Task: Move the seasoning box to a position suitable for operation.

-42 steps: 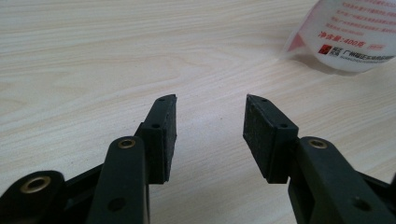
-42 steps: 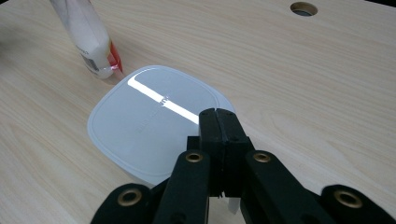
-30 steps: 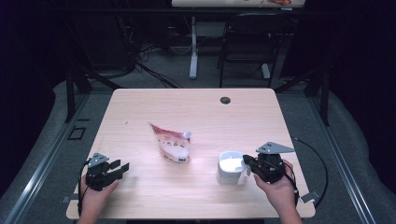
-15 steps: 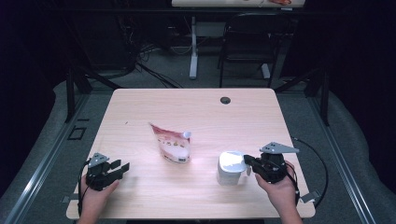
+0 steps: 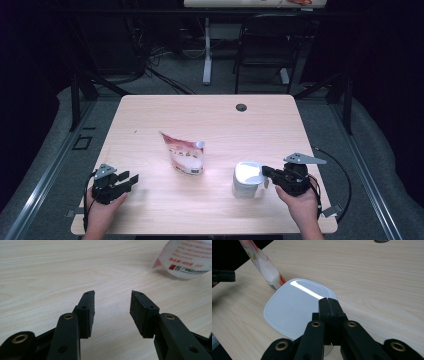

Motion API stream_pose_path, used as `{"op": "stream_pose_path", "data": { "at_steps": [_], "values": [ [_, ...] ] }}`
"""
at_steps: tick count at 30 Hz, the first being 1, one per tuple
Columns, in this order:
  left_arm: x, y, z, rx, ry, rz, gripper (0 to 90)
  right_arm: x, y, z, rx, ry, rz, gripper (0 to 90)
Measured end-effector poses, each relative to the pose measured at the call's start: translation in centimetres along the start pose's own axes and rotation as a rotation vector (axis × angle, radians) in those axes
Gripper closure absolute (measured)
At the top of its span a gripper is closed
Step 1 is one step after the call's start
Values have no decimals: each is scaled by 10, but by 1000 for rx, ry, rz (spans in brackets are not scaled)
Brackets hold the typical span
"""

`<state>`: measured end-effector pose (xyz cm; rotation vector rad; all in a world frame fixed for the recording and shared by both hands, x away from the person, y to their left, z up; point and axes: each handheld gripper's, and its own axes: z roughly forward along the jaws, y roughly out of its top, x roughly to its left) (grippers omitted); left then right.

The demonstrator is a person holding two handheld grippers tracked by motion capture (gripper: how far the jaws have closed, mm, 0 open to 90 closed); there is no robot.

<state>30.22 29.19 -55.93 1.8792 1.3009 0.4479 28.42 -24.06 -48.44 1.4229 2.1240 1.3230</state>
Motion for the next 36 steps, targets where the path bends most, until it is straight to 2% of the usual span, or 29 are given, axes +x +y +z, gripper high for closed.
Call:
{"op": "stream_pose_path", "data": {
  "at_steps": [8, 36],
  "values": [
    [0, 0, 0, 2, 0, -2, 551, -6, -2, -1, -8, 31, 53, 900],
    [0, 0, 0, 1, 2, 3, 551, -11, -6, -2, -23, 51, 96, 900]
  ]
}}
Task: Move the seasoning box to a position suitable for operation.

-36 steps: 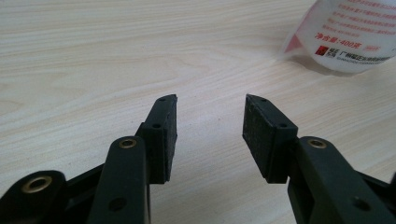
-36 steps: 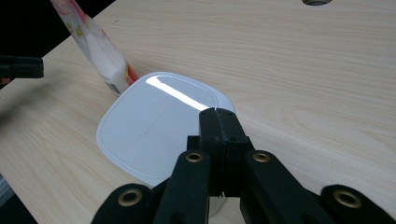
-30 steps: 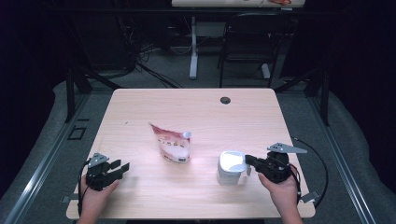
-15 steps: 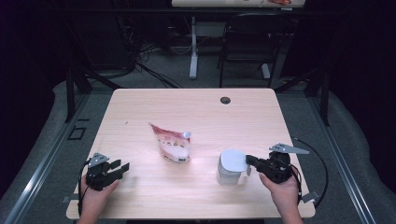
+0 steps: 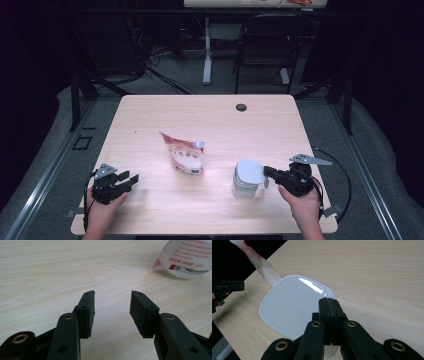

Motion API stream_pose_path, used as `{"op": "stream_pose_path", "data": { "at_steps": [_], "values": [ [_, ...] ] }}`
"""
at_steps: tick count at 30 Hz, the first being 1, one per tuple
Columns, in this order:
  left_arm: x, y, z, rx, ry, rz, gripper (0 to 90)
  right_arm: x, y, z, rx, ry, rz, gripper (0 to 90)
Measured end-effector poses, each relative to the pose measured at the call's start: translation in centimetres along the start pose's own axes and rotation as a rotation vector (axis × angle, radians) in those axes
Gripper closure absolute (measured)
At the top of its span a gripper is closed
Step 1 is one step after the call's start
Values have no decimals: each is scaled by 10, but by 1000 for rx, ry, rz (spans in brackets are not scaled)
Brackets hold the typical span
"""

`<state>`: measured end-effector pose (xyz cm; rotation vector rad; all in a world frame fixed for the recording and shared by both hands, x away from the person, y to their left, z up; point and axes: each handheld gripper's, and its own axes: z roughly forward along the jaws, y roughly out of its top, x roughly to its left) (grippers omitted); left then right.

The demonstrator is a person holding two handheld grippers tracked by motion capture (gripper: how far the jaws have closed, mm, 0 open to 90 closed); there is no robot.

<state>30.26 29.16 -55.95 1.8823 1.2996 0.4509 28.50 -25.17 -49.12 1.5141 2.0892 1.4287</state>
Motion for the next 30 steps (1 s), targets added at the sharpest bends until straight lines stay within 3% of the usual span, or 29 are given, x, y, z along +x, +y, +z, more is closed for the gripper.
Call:
{"op": "stream_pose_path", "data": {
  "at_steps": [15, 30],
  "values": [
    [0, 0, 0, -2, 0, -1, 551, -3, -1, 0, -4, 16, 22, 900],
    [0, 0, 0, -3, 0, -1, 551, -6, -3, -1, -2, -2, 32, 900]
  ]
}}
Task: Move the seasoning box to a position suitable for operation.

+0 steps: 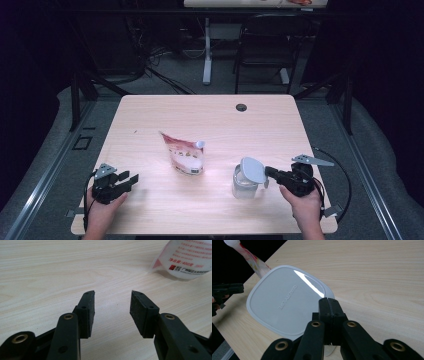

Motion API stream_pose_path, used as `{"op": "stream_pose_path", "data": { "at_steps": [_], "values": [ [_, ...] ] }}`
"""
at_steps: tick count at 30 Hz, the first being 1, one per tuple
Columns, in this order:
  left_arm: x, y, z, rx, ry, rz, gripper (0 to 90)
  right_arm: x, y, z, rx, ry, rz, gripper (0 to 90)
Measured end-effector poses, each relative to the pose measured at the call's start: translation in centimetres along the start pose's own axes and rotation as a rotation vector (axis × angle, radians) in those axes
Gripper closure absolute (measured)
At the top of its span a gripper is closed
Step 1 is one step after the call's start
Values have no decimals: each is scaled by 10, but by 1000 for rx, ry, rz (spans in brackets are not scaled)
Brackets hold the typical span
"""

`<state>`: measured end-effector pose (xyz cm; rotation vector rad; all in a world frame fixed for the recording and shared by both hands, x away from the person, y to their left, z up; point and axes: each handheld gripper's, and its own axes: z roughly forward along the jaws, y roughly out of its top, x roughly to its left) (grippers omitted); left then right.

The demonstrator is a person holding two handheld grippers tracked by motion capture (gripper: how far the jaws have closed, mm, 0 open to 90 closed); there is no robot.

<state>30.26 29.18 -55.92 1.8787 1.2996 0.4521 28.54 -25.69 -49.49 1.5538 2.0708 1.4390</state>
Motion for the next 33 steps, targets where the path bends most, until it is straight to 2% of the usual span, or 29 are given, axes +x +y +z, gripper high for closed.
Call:
{"op": "stream_pose_path", "data": {
  "at_steps": [6, 33],
  "values": [
    [0, 0, 0, 2, -1, 0, 551, -1, -1, 0, -5, 7, 12, 900],
    [0, 0, 0, 0, -1, -1, 551, -6, -5, 4, 23, -21, 23, 900]
  ]
}}
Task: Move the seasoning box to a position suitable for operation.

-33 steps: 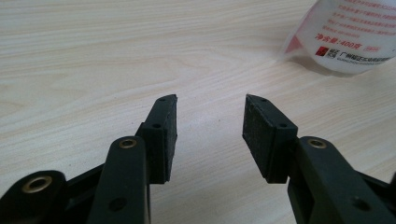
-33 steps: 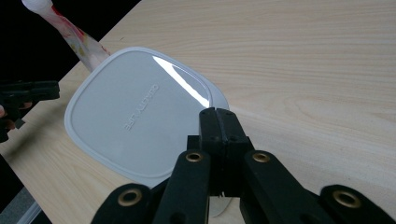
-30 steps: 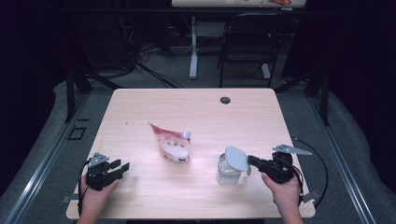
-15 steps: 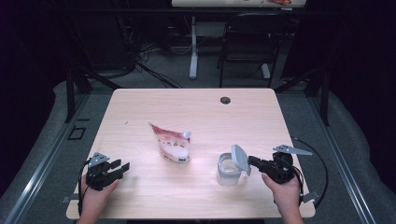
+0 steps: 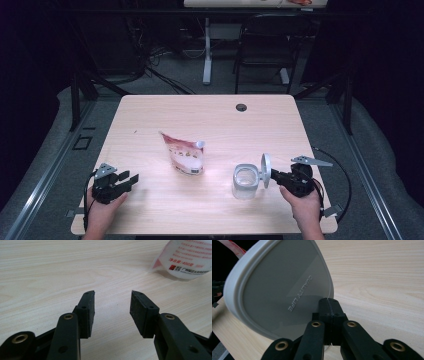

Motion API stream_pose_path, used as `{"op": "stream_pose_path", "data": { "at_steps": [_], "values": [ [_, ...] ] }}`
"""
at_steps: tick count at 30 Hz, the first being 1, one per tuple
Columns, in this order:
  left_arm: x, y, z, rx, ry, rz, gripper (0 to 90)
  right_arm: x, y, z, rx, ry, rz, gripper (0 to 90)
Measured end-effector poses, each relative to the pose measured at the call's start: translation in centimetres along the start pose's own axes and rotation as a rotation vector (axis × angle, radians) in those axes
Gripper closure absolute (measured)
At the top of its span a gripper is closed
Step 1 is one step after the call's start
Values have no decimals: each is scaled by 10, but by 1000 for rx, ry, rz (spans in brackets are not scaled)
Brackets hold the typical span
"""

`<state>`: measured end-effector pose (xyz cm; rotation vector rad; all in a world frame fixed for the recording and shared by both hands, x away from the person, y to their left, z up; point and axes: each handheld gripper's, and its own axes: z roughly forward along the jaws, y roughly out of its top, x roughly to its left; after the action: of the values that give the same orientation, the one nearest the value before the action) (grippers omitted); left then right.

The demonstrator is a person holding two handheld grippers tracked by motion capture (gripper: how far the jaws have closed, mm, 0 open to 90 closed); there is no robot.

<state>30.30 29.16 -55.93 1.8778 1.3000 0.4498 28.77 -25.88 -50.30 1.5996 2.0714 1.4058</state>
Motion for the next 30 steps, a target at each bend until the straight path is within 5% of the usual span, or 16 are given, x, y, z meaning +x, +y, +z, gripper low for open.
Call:
{"op": "stream_pose_path", "data": {
  "at_steps": [17, 30],
  "values": [
    [0, 0, 0, 0, 0, 1, 551, -6, -3, 3, 10, -1, 17, 900],
    [0, 1, -1, 2, 10, 1, 566, -11, -17, -5, 8, -106, -55, 813]
  ]
}}
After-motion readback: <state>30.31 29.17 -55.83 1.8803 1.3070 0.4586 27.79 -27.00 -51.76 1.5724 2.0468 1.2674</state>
